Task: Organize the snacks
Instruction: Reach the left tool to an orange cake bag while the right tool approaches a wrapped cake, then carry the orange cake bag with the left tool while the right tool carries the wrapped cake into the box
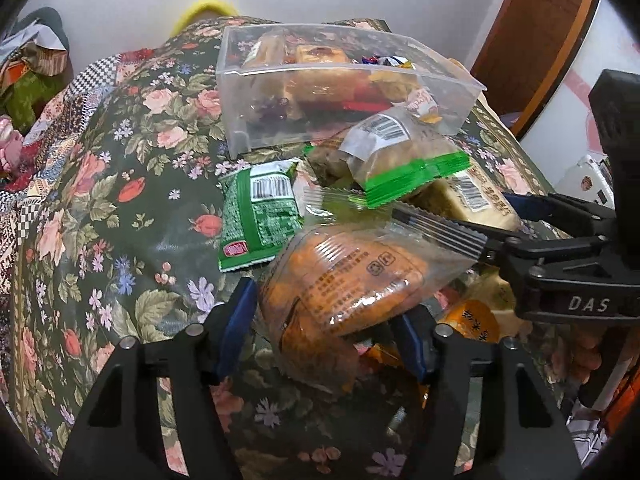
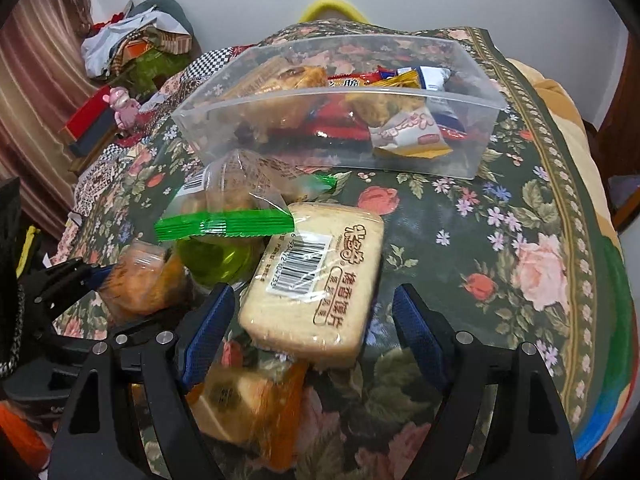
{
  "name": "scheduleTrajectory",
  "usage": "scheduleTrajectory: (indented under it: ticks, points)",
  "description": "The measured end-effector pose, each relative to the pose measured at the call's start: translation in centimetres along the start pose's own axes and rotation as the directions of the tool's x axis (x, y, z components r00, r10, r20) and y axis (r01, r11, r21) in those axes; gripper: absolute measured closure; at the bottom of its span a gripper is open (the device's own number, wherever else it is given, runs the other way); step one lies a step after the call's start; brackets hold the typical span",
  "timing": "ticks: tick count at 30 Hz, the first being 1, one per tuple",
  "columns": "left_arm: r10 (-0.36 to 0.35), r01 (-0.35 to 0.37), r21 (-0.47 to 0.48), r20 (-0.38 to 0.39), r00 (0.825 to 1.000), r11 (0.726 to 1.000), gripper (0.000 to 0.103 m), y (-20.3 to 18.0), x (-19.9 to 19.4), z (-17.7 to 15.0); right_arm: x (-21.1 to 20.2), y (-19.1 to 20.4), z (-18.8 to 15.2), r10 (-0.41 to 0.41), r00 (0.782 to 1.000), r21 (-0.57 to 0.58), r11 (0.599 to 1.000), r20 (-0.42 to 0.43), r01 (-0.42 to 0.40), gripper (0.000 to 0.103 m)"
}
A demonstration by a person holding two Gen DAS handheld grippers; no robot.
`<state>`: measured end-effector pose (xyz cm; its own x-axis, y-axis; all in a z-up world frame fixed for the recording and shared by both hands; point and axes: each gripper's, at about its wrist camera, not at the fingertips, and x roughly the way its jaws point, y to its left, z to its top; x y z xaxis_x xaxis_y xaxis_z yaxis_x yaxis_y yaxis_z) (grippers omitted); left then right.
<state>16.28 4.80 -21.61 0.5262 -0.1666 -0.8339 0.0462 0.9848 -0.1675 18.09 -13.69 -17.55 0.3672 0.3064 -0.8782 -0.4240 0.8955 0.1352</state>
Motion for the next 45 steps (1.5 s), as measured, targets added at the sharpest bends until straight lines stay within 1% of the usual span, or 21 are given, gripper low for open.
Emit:
scheduleTrajectory:
  ticks: [2,4,5,7,9,14,20,27,32,35,40,45]
  points:
    - [-0.007,0.007,-0.003,0.008,1.0,1.0,0.044,0.2,-0.2,0.0,0.2,-0.1,0.1,0.002,1.0,0.009,1.0,-0.004,-0.002,0.026]
    - [-0.007,0.007,-0.001,0.018,1.0,1.0,0.048,0.4,-0.5,0.0,0.3,-0.4,0.2,0.029,1.0,0.016,0.999,-0.009,-0.029,0.041]
    - [-0.005,0.005,0.001,0.024,1.0,1.0,0.05,0.4,-0.8,0.0,0.3,-0.5,0.3,0.032,0.999,0.021,0.999,-0.004,-0.032,0.041]
    - [-0.001,0.001,0.001,0.036,0.999,1.0,0.054,0.5,-1.2,0.1,0.0,-0.5,0.2,0.022,1.0,0.016,1.0,0.009,-0.023,0.047]
    - [0.0,0.0,0.0,0.042,0.999,1.0,0.055,0.5,-1.5,0.2,-0.5,-0.6,0.1,0.011,1.0,0.007,1.0,0.023,-0.011,0.05]
    - [-0.005,0.005,-0.001,0.063,0.998,1.0,0.056,0.3,-2.5,0.3,-1.3,-1.3,-0.2,0.017,0.999,0.024,1.0,0.038,-0.018,0.05]
    - [0.014,-0.014,0.0,0.105,0.994,1.0,0.056,0.0,-4.5,0.3,-3.2,-2.1,-0.3,-0.002,0.996,0.039,0.999,0.089,-0.001,0.05]
    - [0.01,-0.011,0.006,0.163,0.987,1.0,0.056,-0.5,-7.1,1.3,-5.4,-3.0,0.3,-0.021,0.989,0.059,0.998,0.145,0.012,0.05]
    - [0.009,-0.013,0.019,0.202,0.979,1.0,0.056,-1.2,-8.2,3.0,-7.0,-3.1,1.0,-0.031,0.982,0.052,0.998,0.188,0.022,0.05]
    - [-0.006,0.002,0.019,0.221,0.975,1.0,0.056,-1.4,-8.6,4.4,-7.8,-3.3,1.6,-0.037,0.975,0.05,0.998,0.217,0.026,0.05]
    - [-0.023,0.013,0.037,0.266,0.964,0.999,0.056,-2.3,-9.3,7.0,-8.8,-3.4,3.0,-0.044,0.964,0.049,0.998,0.262,0.032,0.05]
    - [-0.014,-0.004,0.06,0.295,0.955,0.998,0.056,-2.9,-8.9,9.7,-9.4,-3.7,5.0,-0.048,0.949,0.043,0.998,0.31,0.037,0.05]
